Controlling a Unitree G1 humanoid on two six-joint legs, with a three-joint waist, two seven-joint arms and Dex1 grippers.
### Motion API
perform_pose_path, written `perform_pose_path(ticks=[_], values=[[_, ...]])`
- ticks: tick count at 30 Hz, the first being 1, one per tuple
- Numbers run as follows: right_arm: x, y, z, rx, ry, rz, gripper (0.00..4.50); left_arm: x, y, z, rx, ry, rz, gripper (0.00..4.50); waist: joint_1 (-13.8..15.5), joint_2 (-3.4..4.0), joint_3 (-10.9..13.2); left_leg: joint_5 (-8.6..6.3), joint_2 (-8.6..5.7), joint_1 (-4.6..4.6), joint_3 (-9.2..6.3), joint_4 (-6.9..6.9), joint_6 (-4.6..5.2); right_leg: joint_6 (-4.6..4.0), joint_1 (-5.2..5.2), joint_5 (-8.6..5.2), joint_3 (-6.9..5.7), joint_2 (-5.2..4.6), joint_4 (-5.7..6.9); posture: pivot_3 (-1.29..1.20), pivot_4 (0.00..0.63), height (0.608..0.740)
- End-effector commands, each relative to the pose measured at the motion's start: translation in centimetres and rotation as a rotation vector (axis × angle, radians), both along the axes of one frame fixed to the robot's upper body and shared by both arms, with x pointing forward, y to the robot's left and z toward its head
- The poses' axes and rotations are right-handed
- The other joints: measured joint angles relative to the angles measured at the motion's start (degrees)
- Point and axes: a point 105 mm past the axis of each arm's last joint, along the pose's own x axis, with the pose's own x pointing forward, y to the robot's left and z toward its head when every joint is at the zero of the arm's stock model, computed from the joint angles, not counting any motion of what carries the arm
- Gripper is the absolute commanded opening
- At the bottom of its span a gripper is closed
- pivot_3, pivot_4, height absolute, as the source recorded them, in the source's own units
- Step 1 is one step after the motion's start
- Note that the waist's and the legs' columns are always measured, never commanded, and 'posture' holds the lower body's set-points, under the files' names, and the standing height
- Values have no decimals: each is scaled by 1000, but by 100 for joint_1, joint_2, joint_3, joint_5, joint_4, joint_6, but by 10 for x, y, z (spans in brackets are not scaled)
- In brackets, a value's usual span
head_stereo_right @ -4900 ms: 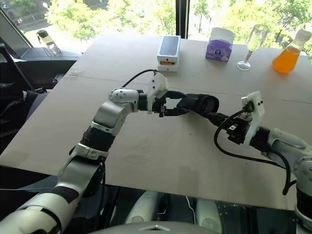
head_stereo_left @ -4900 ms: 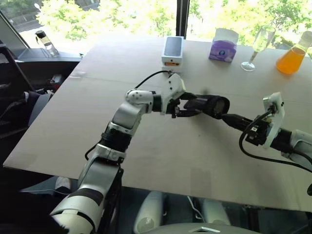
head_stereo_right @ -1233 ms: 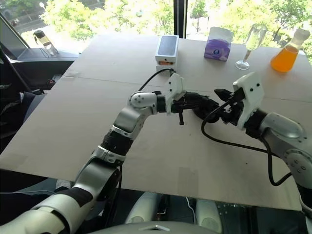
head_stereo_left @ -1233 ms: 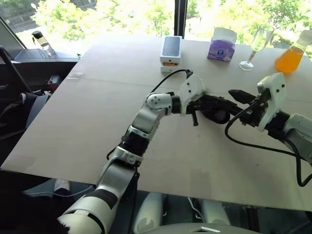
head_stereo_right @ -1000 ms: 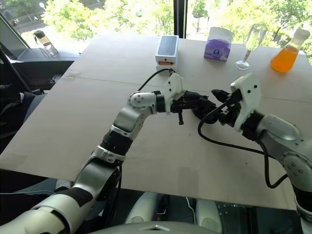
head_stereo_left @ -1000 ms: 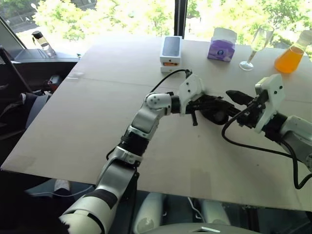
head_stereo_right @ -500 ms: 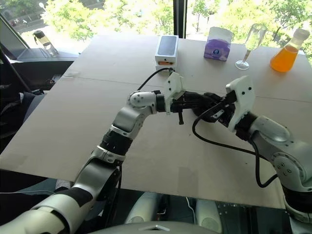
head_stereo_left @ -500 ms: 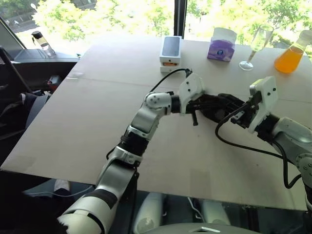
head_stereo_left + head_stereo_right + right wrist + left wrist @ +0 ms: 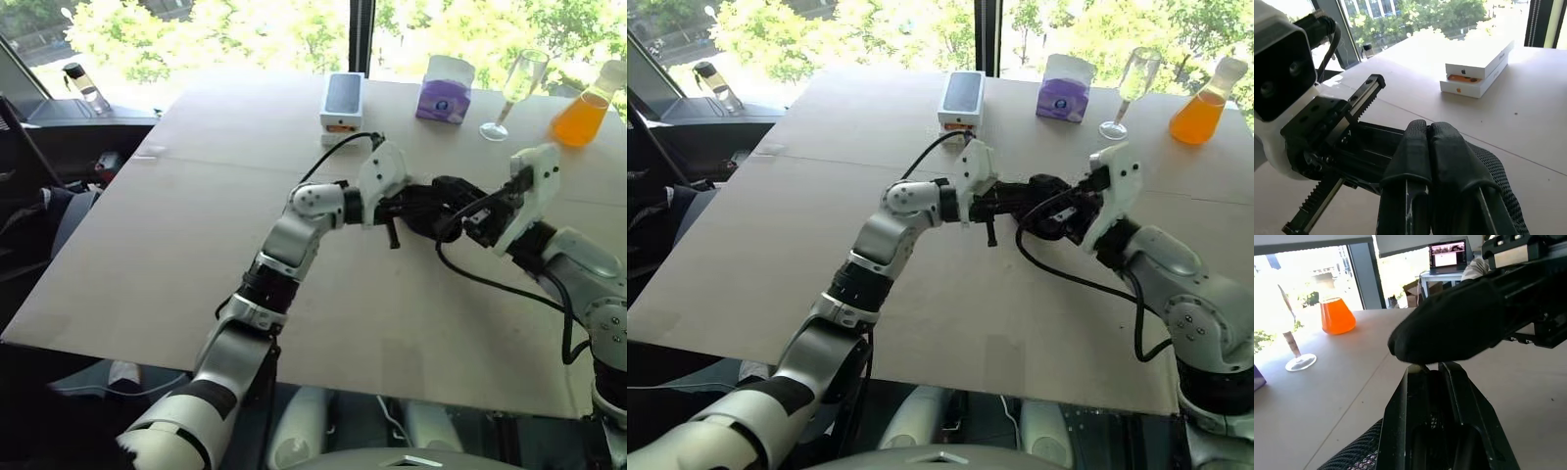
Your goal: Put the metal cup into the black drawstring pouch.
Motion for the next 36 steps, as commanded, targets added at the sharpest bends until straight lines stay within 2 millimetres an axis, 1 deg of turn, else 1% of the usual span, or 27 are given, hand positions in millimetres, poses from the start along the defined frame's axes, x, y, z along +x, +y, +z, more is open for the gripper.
perform_pose_path(ticks=[1,4,10,18,21,25,27,31,34,35,36], values=[[-6,-14,45,106,-135,-20,83,-2,-4,1,6,-17,-13,0,11,0,0,0,0,0,0,0,0,0,1,0,-3,0,0,0,150,740],[-8,-18,59,150,-160,-11,83,2,-3,0,2,-8,6,0,7,0,0,0,0,-1,0,0,0,0,0,0,-1,-1,-1,0,150,740],[-11,-22,79,222,-200,3,83,7,-3,-4,12,11,32,0,1,0,0,-1,0,0,3,0,1,0,0,0,1,0,2,0,150,740],[-17,-29,107,329,-255,12,83,16,0,-15,37,41,78,0,0,0,0,-1,0,-1,4,0,2,0,-1,0,1,0,1,0,150,740],[-20,-34,120,385,-284,11,83,20,2,-23,73,36,99,0,4,0,0,-1,0,-1,4,-1,2,0,-1,0,2,0,1,0,150,740],[-24,-44,142,471,-331,8,83,26,5,-34,118,51,140,0,0,0,0,-1,0,-1,7,-1,2,1,-1,1,3,0,1,0,150,740],[-25,-47,149,493,-343,6,83,28,6,-37,126,55,154,0,-1,0,0,-1,0,-1,7,-1,2,1,-1,1,4,-1,2,0,150,740],[-27,-65,170,586,-387,-24,83,32,8,-43,147,61,177,0,-1,0,0,-1,0,-1,8,-3,2,1,-2,0,5,-1,2,0,150,740],[-28,-78,181,659,-406,-52,83,35,9,-47,159,66,193,0,2,0,0,-1,0,-2,9,-3,2,1,-3,1,4,-1,1,0,150,740],[-28,-82,183,676,-411,-62,83,36,10,-48,159,75,200,0,4,8,-3,-1,1,-3,9,-3,2,1,-3,1,4,-1,0,0,150,740],[-28,-85,185,691,-413,-70,83,38,11,-50,164,84,212,0,11,39,-16,-1,-1,-2,10,-3,3,1,-3,1,5,-1,0,0,150,740]])
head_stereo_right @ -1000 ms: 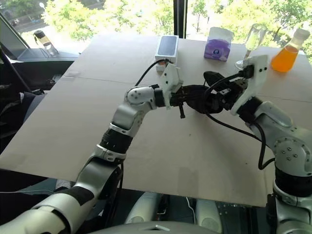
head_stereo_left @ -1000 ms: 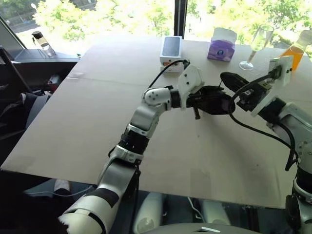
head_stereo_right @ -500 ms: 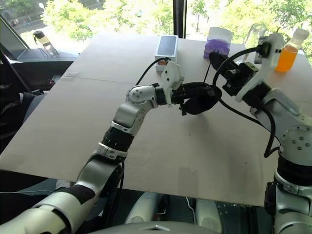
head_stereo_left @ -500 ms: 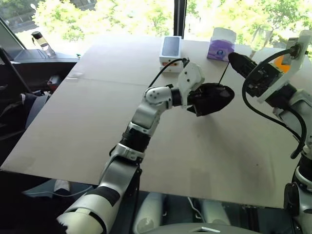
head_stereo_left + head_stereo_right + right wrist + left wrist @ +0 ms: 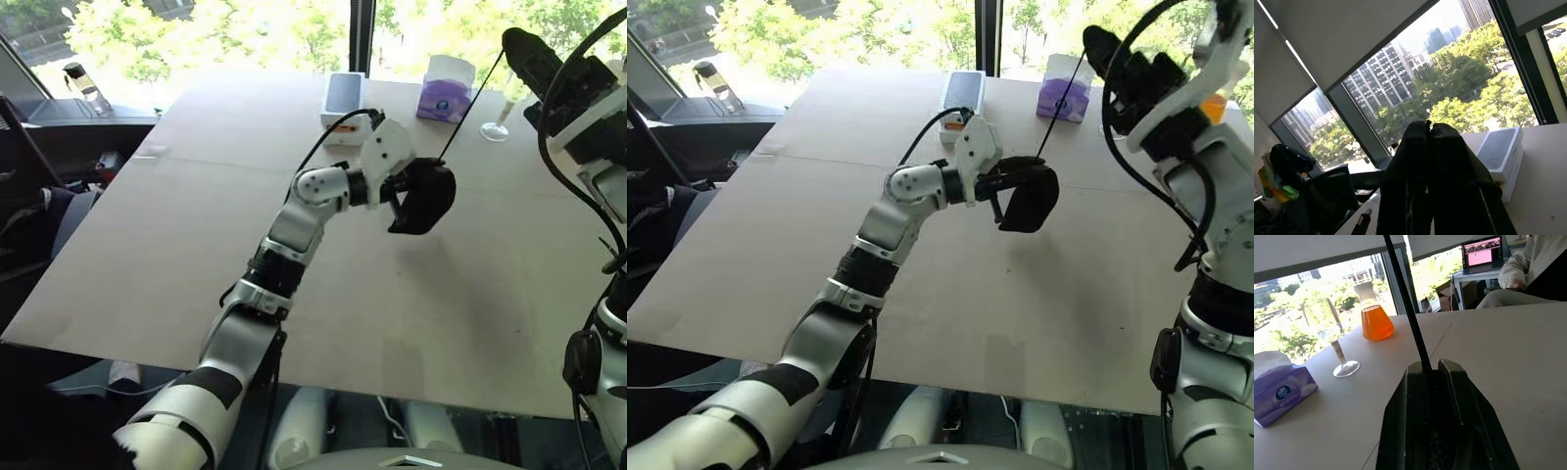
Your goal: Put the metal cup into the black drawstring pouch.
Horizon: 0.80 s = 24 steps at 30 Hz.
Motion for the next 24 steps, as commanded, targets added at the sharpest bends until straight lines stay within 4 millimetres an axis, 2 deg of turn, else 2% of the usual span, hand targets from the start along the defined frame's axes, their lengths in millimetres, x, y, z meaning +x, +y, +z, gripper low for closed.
perform_pose_path(ticks=[1,3,6,8,10,13,15,17,19,20,24], values=[[-45,-51,69,222,-299,-113,83,14,16,-59,137,165,95,0,7,33,-15,0,-6,4,6,-5,1,2,0,0,-5,1,-1,0,150,740],[-46,-58,70,229,-306,-145,83,18,20,-66,175,170,124,0,-2,9,-6,-1,1,5,7,-9,2,3,0,-1,-15,9,-6,0,150,740],[-47,-80,76,291,-316,-214,83,23,25,-70,197,173,148,0,-11,10,-6,-2,4,7,14,-8,4,3,0,0,-4,4,0,0,150,740],[-48,-81,72,240,-310,-227,83,21,23,-62,157,167,129,0,9,12,-7,-3,3,9,18,-7,7,7,0,4,11,-2,5,0,150,740],[-47,-71,62,162,-283,-199,83,19,21,-54,116,149,110,0,8,12,-7,-3,2,8,18,-5,9,7,0,5,14,-29,4,0,150,740],[-29,-34,4,-179,-140,-195,83,10,14,-31,-4,138,42,0,4,12,-8,-5,2,3,14,-10,11,7,0,4,7,-33,-6,0,150,740],[-25,-27,-15,-256,-96,-192,83,6,13,-25,-36,139,16,0,-47,13,-7,-5,7,0,15,-10,11,7,-1,4,12,-32,-11,0,150,740],[-21,-14,-53,-462,-42,-192,83,-3,9,-15,-74,157,-43,0,-17,19,-7,-5,5,-2,26,-11,12,7,-10,4,23,-32,-8,0,150,740],[-23,-7,-75,-563,-21,-178,645,-8,7,-11,-75,164,-76,0,-1,19,-8,-5,6,-2,26,-11,11,7,-11,4,20,-30,-10,0,150,740],[-25,-4,-78,-573,-28,-168,891,-10,7,-11,-68,164,-83,0,-4,19,-8,-6,6,-2,24,-11,12,7,-10,4,18,-28,-12,0,150,740],[-29,4,-90,-680,-49,-167,2831,-13,7,-9,-58,190,-103,0,-4,18,-7,-5,4,-1,24,-4,12,9,-9,5,21,-19,-12,0,150,740]])
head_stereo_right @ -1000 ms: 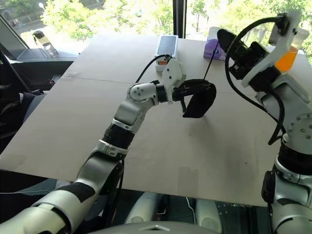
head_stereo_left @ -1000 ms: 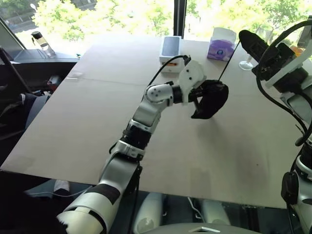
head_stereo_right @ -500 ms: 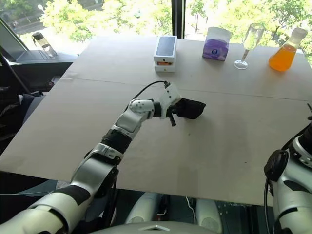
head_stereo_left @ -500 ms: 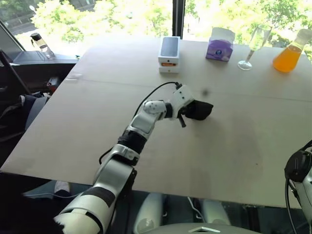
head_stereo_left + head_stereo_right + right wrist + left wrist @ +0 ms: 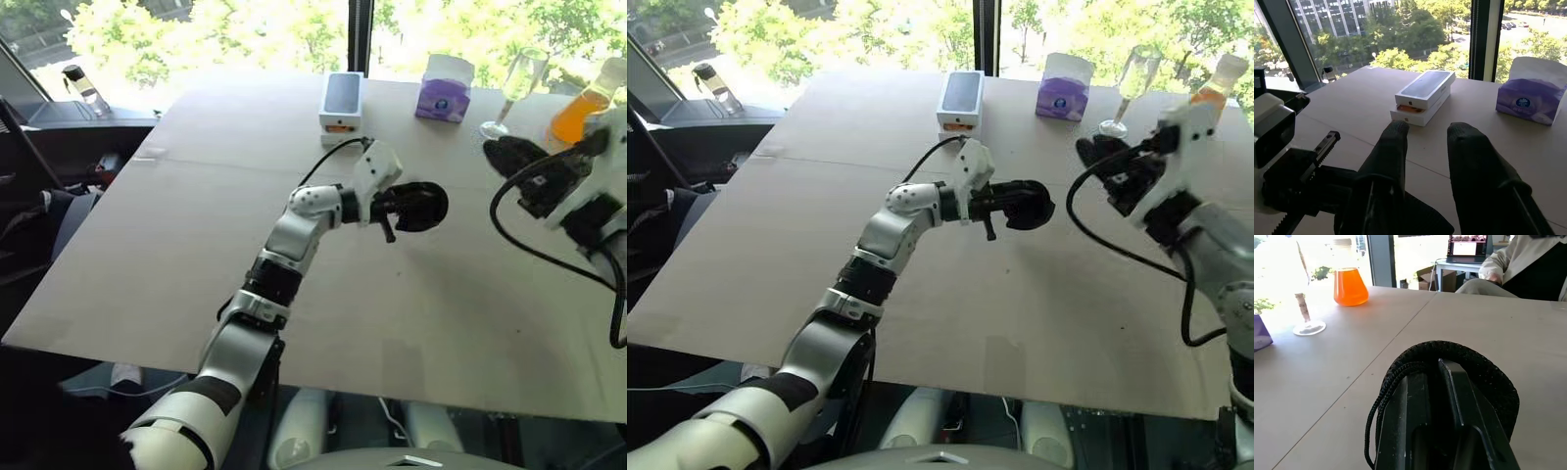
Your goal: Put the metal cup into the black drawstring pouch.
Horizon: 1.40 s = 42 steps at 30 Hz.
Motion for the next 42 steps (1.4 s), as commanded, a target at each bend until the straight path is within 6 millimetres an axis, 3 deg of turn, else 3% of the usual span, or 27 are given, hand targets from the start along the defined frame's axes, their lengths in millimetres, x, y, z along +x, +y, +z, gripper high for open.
perform_pose_path(ticks=[1,5,11,20,30,36,42], values=[[-14,13,9,-85,-94,49,2831,-8,-3,17,-29,-33,-41,0,-1,-1,0,0,0,0,0,2,0,0,1,0,-1,19,0,0,150,740],[-21,21,11,-68,-111,96,2831,-9,-4,30,-86,22,-56,0,1,-1,1,0,3,3,-1,2,-1,0,2,0,1,21,2,0,150,740],[-18,16,6,-47,-100,45,2831,-10,4,47,-134,103,-112,0,0,-4,2,5,2,2,-1,6,-8,1,3,0,0,21,3,0,150,740],[0,0,-37,-42,45,-97,2831,-10,14,55,-109,88,-152,0,1,-4,2,10,1,4,0,6,-18,1,4,0,-1,25,6,0,150,740],[-3,27,-50,-75,76,21,2831,-13,12,66,-151,103,-179,0,-3,-4,2,10,1,4,0,6,-16,1,3,0,-4,28,7,0,150,740],[-11,77,-56,-63,77,222,2831,-12,11,82,-237,176,-188,0,-16,-5,3,8,2,7,0,7,-14,1,1,0,-14,32,12,0,150,740],[-7,85,-59,-37,75,235,2831,-4,13,87,-258,206,-153,0,-3,-5,3,13,-4,5,-1,14,-21,2,5,0,-15,30,9,0,150,740]])
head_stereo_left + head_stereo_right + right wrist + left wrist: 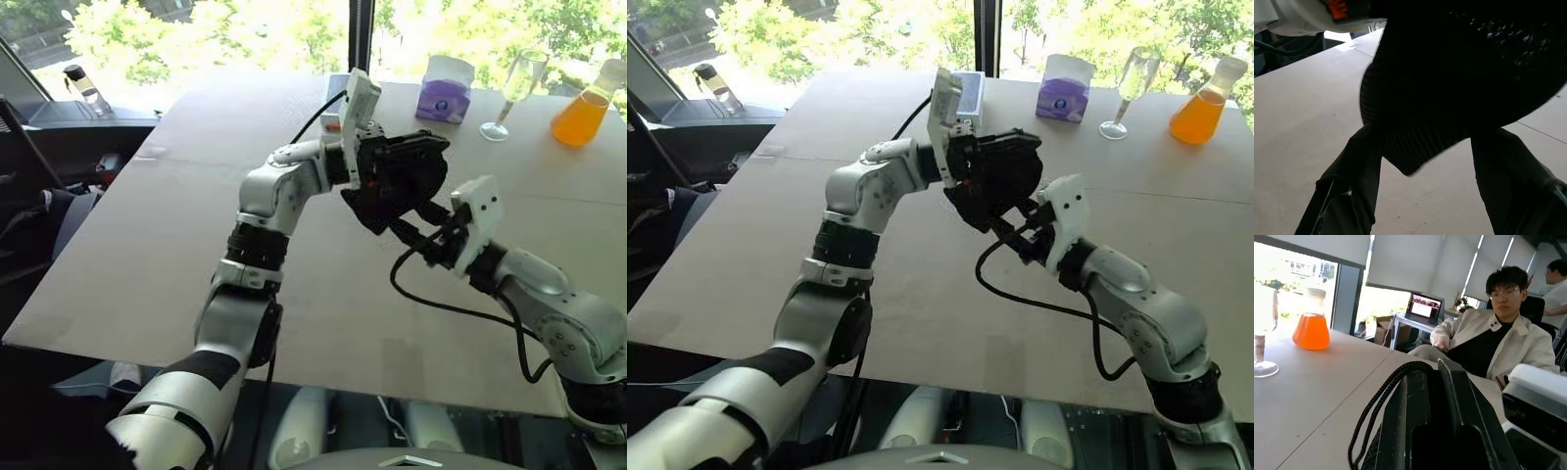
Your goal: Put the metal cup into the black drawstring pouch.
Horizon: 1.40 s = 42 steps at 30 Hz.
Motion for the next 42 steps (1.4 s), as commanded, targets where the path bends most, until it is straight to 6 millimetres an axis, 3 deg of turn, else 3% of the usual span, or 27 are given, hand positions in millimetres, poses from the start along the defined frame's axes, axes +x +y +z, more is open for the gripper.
perform_pose_path(ticks=[1,6,9,14,17,18,20,21,24,26,31,34,37,40,42], values=[[0,1,11,16,-59,-3,2831,0,0,5,3,-33,4,0,-1,-1,1,0,-1,1,0,1,0,0,1,0,1,0,0,0,150,740],[-2,-17,3,-20,-50,-64,2831,16,-2,-20,147,-165,128,0,14,0,0,2,1,2,0,0,-3,1,0,0,-2,1,3,0,150,740],[-13,-47,-4,-104,-46,-140,2831,29,-8,-39,311,-380,205,0,40,0,0,1,-3,1,0,0,-3,0,3,1,-3,-1,1,0,150,740],[-30,-95,-6,-171,-20,-276,2831,17,-42,-69,449,-563,105,0,112,-5,2,-8,-4,-4,4,-1,12,1,4,1,1,-7,-11,0,150,740],[-36,-119,-3,-185,-21,-384,2831,12,-63,-85,473,-482,61,0,149,-6,2,-18,-1,-2,2,0,28,1,6,1,-1,-7,-11,0,150,740],[-38,-123,-4,-191,-17,-397,2895,12,-68,-87,476,-421,45,850,161,-6,2,-19,0,-3,2,0,29,1,5,1,-1,-6,-11,0,150,740],[-41,-125,-5,-206,-11,-408,2895,14,-74,-82,466,-363,49,1396,138,-8,3,-23,1,-6,-2,8,36,2,6,1,-6,-3,-9,0,150,740],[-42,-124,-5,-205,-9,-403,2895,19,-73,-74,450,-325,72,1931,102,-8,4,-23,0,-7,-1,10,37,3,6,1,-5,-2,-8,0,150,740],[-43,-121,-6,-202,-6,-395,2895,25,-57,-54,427,-222,74,3386,-30,-8,3,-24,7,-1,5,11,38,4,4,0,1,3,-3,0,150,740],[-41,-121,-7,-203,-5,-396,2895,28,-42,-45,425,-163,75,4000,-55,-7,3,-24,15,5,6,10,38,3,3,0,3,8,3,0,150,740],[-36,-123,-9,-196,-4,-398,2895,35,11,-18,393,-43,147,4000,-74,-6,3,-23,17,6,6,17,36,2,-5,-1,4,8,32,0,150,740],[-31,-126,-6,-190,-29,-413,2895,41,38,-13,369,-129,249,4000,-27,-6,2,-23,11,3,7,30,35,3,-4,-1,6,2,33,0,150,740],[-28,-127,-5,-212,-64,-417,2895,42,59,-9,183,-158,376,4000,21,-2,1,-16,9,2,7,35,23,3,-1,-1,11,-5,33,0,150,740],[-34,-127,-7,-205,-67,-363,2895,26,87,-29,116,-113,414,4000,11,-6,3,-8,10,-1,5,39,7,2,0,0,29,-31,31,0,150,740],[-41,-130,-13,-230,-55,-350,3651,11,102,-47,109,-75,425,4500,1,-6,3,-7,12,0,6,39,5,2,-1,0,32,-31,34,0,150,740]])
